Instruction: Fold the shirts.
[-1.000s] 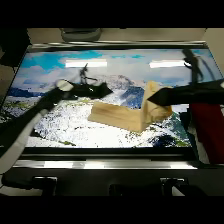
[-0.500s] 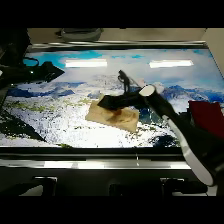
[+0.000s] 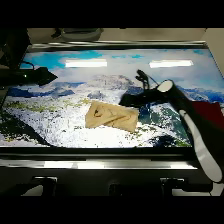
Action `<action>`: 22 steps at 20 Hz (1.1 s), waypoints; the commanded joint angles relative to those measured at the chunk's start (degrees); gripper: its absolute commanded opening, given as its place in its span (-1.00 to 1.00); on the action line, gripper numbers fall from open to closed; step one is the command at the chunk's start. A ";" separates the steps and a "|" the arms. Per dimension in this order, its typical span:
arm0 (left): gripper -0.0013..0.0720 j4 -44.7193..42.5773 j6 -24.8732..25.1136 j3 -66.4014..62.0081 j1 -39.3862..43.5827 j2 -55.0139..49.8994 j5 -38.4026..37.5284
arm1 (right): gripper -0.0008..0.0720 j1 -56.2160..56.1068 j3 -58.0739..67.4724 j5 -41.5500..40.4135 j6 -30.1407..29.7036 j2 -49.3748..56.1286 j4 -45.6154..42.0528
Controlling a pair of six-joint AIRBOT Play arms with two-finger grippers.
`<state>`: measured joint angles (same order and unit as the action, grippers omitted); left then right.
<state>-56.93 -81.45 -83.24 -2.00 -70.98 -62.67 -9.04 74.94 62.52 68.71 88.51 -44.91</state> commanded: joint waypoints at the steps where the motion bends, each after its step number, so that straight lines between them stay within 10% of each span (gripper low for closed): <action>1: -0.90 -2.84 0.00 -0.04 -0.04 0.02 -0.66 | 0.87 9.51 -4.44 15.15 4.72 -3.28 -19.71; 8: -0.90 -2.67 -0.04 -0.02 0.68 -0.04 -1.16 | 0.83 3.96 -19.67 -10.56 0.09 -0.33 5.11; 9: -0.90 -2.64 -0.07 -0.02 0.74 -0.09 -1.14 | 0.46 2.89 -19.67 -10.45 -0.11 0.81 7.04; 10: -0.90 -2.67 -0.04 -0.02 0.85 -0.11 -1.03 | -0.52 2.29 -19.65 -9.49 -1.97 1.27 9.05; 11: -0.90 -2.67 -0.04 -0.02 0.85 -0.15 -0.96 | -0.87 2.45 -19.28 -7.74 -5.03 1.18 11.21; 14: -0.90 -2.67 -0.02 -0.02 0.83 -0.20 -0.98 | -0.86 6.43 -11.45 1.31 -13.09 -2.40 7.67; 22: -0.90 -2.67 0.02 -0.02 0.92 -2.10 -0.81 | -0.86 35.56 26.10 30.69 -3.02 -11.32 0.24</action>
<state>-59.61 -81.47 -83.24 -1.13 -72.29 -63.51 16.38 89.32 81.62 62.50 78.85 -43.57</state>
